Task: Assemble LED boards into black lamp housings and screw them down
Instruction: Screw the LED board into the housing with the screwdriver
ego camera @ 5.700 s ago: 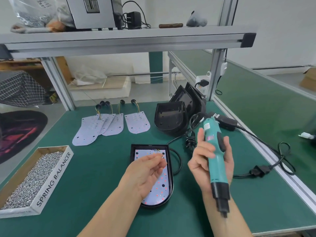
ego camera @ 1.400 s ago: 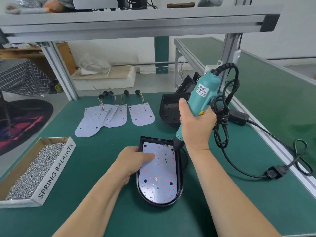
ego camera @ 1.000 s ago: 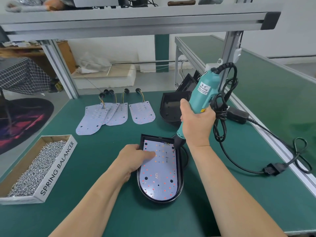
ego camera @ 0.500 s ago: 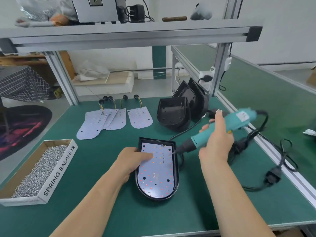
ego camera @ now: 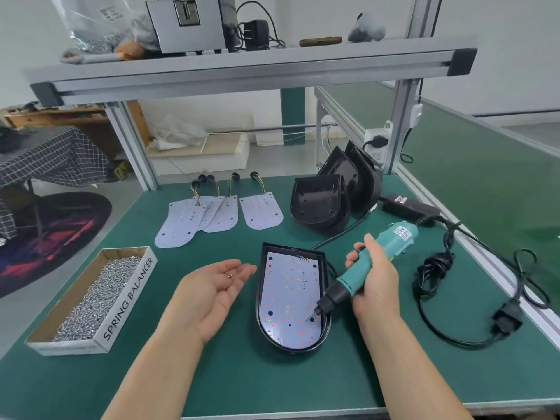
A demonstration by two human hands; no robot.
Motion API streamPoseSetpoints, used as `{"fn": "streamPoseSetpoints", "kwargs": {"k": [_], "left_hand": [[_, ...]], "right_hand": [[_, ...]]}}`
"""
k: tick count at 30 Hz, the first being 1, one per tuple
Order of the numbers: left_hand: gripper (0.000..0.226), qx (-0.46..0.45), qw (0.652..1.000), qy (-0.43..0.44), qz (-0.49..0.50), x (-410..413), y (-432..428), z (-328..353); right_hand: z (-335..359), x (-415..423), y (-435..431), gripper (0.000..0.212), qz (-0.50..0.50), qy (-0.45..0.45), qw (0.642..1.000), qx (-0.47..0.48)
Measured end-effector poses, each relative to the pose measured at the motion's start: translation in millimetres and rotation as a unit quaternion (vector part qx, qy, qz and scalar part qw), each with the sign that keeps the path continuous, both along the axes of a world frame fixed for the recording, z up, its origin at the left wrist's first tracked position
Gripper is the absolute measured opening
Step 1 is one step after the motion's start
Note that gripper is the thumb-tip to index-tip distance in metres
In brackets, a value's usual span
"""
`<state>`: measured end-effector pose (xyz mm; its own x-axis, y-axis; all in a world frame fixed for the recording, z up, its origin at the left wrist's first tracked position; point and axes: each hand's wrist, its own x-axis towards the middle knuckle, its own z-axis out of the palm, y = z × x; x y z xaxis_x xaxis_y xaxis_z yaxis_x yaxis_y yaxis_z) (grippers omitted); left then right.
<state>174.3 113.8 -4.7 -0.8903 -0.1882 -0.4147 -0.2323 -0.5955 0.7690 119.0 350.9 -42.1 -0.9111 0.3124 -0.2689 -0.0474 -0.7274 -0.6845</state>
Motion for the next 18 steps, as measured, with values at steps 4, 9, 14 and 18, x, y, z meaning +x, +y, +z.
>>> {"fn": "streamPoseSetpoints", "kwargs": {"k": [4, 9, 14, 18], "left_hand": [[0.024, 0.022, 0.998, 0.032, -0.038, 16.9, 16.8, 7.8], [0.014, 0.003, 0.996, 0.029, -0.087, 23.1, 42.9, 17.9], [0.013, -0.03, 0.991, -0.015, -0.128, 26.4, 71.9, 14.1], [0.017, 0.022, 0.99, -0.067, -0.119, 27.7, 92.4, 3.6]], "right_hand": [[-1.0, -0.5, 1.4, 0.013, -0.019, 0.009, 1.0, 0.01], [-2.8, 1.4, 4.8, 0.019, -0.021, 0.011, 1.0, -0.009], [-0.7, 1.1, 15.8, 0.026, -0.028, 0.014, 0.994, -0.107], [-0.2, -0.6, 20.8, 0.026, -0.042, 0.011, 0.988, -0.149]]}}
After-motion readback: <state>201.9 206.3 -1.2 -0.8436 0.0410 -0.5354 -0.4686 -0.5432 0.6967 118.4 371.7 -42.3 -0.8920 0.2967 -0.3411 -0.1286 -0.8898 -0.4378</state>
